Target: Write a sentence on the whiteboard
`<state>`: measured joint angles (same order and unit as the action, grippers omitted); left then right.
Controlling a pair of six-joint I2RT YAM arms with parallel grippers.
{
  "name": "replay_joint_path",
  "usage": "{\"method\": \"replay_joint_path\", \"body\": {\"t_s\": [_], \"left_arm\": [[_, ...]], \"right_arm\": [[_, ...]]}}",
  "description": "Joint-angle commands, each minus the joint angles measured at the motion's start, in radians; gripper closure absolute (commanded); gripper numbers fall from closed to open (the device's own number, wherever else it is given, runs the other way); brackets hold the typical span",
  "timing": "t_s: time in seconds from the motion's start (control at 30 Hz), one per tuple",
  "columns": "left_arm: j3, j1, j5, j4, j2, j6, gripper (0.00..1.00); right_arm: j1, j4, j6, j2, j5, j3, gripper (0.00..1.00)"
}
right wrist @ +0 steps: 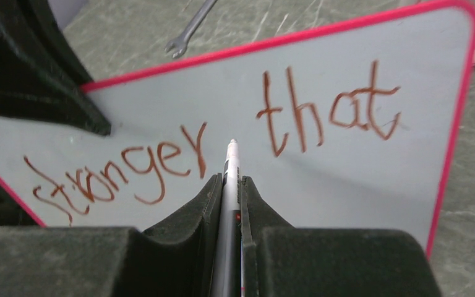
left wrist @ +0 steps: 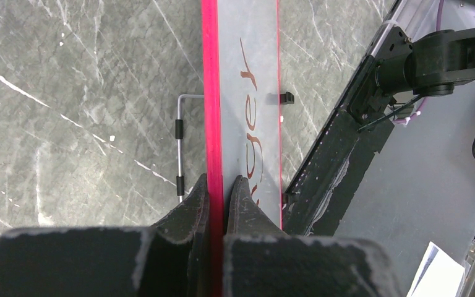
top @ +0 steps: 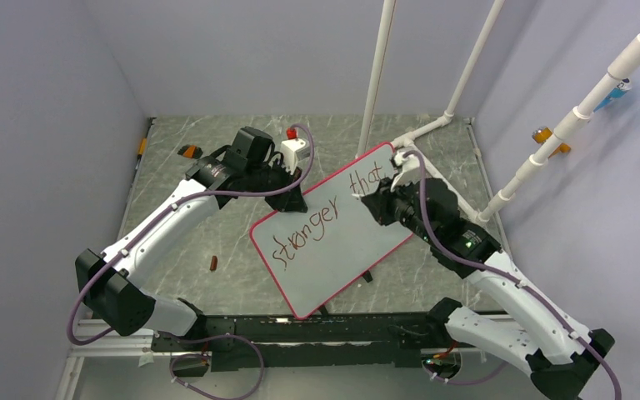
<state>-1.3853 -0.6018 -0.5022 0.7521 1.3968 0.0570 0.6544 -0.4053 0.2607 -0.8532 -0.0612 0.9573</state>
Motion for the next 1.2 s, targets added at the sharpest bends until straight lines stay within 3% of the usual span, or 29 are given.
{"method": "replay_joint_path", "body": {"t_s": [0.0, 0.4, 1.17], "left_arm": [[0.007, 0.005, 0.275, -0.044, 0.011, -0.202, 1.00], [0.005, 0.031, 0.299, -0.041, 0.026, -0.175, 1.00], [-0.015, 0.139, 0.398, -0.015, 0.064, -0.125, 1.00]], "right_arm": [[0.084, 0.052, -0.029, 0.035, -0.051, -0.063, 1.00], [0.285, 0.152, -0.066, 0.078, -0.149, -0.199, 1.00], [0.303, 0.157, -0.017, 0.073, -0.498, -0.164, 1.00]]}}
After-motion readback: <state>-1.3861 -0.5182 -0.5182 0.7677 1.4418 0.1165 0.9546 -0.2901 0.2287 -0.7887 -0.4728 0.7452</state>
